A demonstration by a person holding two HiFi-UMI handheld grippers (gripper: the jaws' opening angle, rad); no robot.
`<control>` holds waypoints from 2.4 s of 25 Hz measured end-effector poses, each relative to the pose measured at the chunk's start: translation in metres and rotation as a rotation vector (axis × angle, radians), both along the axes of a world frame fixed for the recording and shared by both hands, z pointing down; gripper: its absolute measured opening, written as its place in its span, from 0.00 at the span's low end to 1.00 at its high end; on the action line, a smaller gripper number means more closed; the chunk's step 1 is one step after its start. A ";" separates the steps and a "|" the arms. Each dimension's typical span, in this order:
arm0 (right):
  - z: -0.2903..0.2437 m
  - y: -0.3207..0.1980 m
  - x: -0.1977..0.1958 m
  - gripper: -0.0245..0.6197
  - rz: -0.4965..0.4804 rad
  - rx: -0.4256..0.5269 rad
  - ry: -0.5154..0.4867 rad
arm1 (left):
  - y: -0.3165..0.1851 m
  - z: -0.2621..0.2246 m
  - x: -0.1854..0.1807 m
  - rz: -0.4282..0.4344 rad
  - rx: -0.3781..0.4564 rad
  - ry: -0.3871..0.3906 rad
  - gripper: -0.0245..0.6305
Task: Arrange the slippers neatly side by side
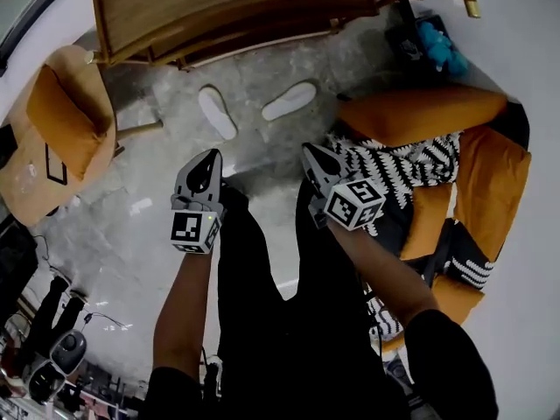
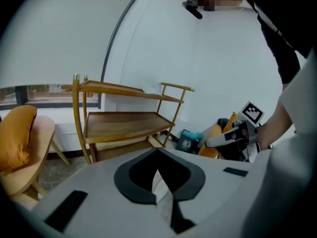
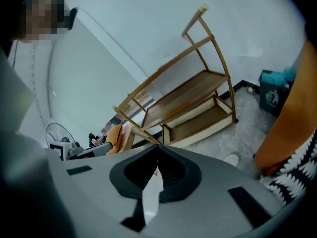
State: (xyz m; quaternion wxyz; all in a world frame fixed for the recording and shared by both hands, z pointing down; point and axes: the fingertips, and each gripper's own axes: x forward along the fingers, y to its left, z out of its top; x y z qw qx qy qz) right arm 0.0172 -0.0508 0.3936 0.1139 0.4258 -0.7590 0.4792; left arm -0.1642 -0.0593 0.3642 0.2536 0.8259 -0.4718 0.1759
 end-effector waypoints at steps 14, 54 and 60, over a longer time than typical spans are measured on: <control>0.224 0.002 0.014 0.09 0.097 -0.326 0.066 | 0.004 0.151 0.027 0.014 -0.114 0.050 0.06; 0.541 -0.033 0.067 0.21 0.507 -0.555 0.013 | 0.032 0.349 0.014 0.155 -0.177 0.017 0.06; 0.543 -0.035 0.068 0.11 0.511 -0.543 0.061 | 0.038 0.349 0.003 0.158 -0.188 0.011 0.06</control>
